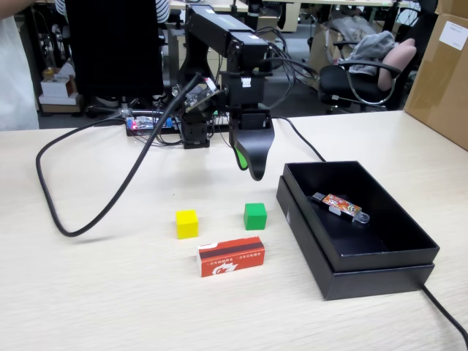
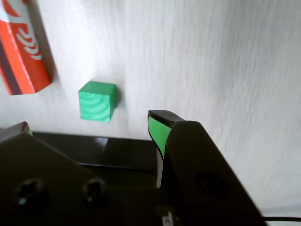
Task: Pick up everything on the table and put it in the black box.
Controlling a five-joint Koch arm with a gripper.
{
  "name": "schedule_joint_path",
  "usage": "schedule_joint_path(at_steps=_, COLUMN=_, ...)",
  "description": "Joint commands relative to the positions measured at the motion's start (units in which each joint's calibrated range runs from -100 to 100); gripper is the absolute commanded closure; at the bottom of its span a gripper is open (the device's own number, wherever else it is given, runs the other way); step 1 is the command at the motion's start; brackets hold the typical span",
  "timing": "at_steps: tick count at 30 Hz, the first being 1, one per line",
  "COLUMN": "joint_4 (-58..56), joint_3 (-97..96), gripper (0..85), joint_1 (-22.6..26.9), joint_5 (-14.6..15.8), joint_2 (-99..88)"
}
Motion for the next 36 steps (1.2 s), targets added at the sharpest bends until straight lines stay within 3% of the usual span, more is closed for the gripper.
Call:
schedule_joint_path(at_steps=1, joint_4=-5.88, joint_3=9.41, gripper=38.2, joint_1=0.39, joint_5=0.78, joint_2=4.8)
schedule_joint_path(at_steps=11, joint_4=-9.76, joint_3=24.01, gripper=38.2, joint_1=0.49, joint_5=1.12, joint_2=25.45)
schedule_joint_path(at_steps=16, joint_4=-9.59, joint_3=28.72, gripper=38.2, joint_1=0.63, joint_5=-0.44, joint_2=31.99)
schedule_joint_path(at_steps=32, joint_4=-8.47, joint_3=28.72, gripper=38.4, joint_1=0.68, joint_5=-0.83, joint_2=38.76)
schedule_joint_path(at_steps=36, joint_4=-7.78, joint_3=28.63, gripper=43.0, joint_1=0.39, joint_5=-0.88, joint_2=39.91)
